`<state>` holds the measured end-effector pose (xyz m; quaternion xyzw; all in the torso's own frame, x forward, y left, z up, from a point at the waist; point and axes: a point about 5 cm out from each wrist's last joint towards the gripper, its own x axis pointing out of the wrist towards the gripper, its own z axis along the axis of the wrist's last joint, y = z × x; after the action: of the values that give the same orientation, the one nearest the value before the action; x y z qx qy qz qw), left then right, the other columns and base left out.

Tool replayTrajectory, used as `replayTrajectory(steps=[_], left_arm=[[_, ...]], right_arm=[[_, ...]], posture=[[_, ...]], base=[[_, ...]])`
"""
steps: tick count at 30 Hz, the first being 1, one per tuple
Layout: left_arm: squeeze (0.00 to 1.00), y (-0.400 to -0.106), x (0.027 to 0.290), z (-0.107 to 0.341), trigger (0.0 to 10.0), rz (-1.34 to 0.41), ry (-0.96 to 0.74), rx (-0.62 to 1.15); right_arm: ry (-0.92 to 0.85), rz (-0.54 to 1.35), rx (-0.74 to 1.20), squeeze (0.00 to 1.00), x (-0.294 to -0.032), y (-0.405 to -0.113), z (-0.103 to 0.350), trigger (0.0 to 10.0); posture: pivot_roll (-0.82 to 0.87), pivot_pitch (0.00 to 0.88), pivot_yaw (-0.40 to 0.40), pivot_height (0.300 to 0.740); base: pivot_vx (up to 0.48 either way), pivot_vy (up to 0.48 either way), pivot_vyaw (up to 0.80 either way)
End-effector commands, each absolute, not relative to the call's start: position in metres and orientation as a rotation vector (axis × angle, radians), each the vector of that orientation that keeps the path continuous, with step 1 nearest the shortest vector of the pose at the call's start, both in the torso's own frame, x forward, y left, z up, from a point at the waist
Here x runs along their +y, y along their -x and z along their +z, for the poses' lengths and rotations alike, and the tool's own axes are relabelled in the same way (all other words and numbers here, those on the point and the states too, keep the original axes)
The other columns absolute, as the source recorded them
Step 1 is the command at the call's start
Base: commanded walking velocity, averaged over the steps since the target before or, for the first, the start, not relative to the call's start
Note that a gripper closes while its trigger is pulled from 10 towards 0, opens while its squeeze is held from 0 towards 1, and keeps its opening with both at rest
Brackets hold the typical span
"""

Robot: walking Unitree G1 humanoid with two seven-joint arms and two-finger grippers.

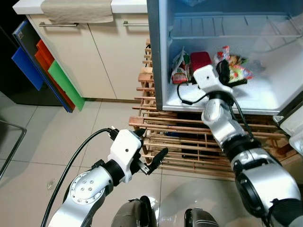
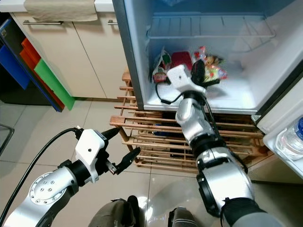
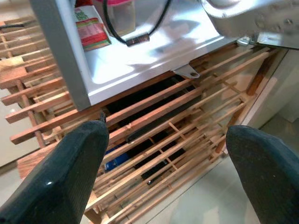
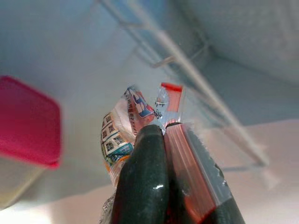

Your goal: Restocking fridge

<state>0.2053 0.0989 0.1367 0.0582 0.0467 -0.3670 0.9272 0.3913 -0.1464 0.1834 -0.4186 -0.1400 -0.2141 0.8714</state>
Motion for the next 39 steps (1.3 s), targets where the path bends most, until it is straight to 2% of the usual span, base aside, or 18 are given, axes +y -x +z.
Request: replayTrajectory(steps=[1,6,18,19,20,21,32,39], left_arm=[[0.00,-0.200,0.098,0.138,10.0,-0.759,-0.110,0.102],[0.00,-0.199,0.095,0.139,10.0,-0.775,-0.083,0.109],[0.00,-0.200,0.092,0.140,10.0,-0.773,-0.090,0.102],[0.00,-0.200,0.092,0.140,10.0,-0.772,-0.090,0.102],[0.00,-0.200,0.093,0.140,10.0,-0.771,-0.090,0.102],[0.00,-0.200,0.093,0.139,10.0,-0.769,-0.091,0.102],[0.00,-0.202,0.095,0.139,10.0,-0.746,-0.107,0.094],[0.00,-0.205,0.094,0.138,10.0,-0.742,-0.112,0.091]], right_arm=[[0.919,-0.442,-0.344,0.00,-0.135,-0.393,0.192,0.0],[0.939,-0.418,-0.342,0.00,-0.123,-0.396,0.195,0.0],[0.996,-0.456,-0.325,0.00,-0.132,-0.397,0.194,0.0],[0.999,-0.457,-0.326,0.25,-0.132,-0.397,0.194,8.7],[1.008,-0.461,-0.331,0.61,-0.132,-0.397,0.195,10.0],[1.015,-0.460,-0.336,1.00,-0.132,-0.398,0.196,10.0],[1.113,-0.417,-0.424,1.00,-0.121,-0.399,0.202,10.0],[1.099,-0.387,-0.442,1.00,-0.112,-0.398,0.202,10.0]], posture=[[0.12,0.217,0.097,0.740],[0.12,0.218,0.094,0.740],[0.11,0.220,0.093,0.740],[0.11,0.220,0.093,0.740],[0.11,0.220,0.093,0.740],[0.11,0.223,0.092,0.740],[0.11,0.224,0.088,0.740],[0.11,0.219,0.089,0.740]], base=[[0.000,0.000,0.00],[0.000,0.000,0.00],[0.000,0.000,0.00],[0.000,0.000,0.00],[0.000,0.000,0.00],[0.000,0.000,0.00],[0.000,0.000,0.00],[0.000,0.000,0.00]])
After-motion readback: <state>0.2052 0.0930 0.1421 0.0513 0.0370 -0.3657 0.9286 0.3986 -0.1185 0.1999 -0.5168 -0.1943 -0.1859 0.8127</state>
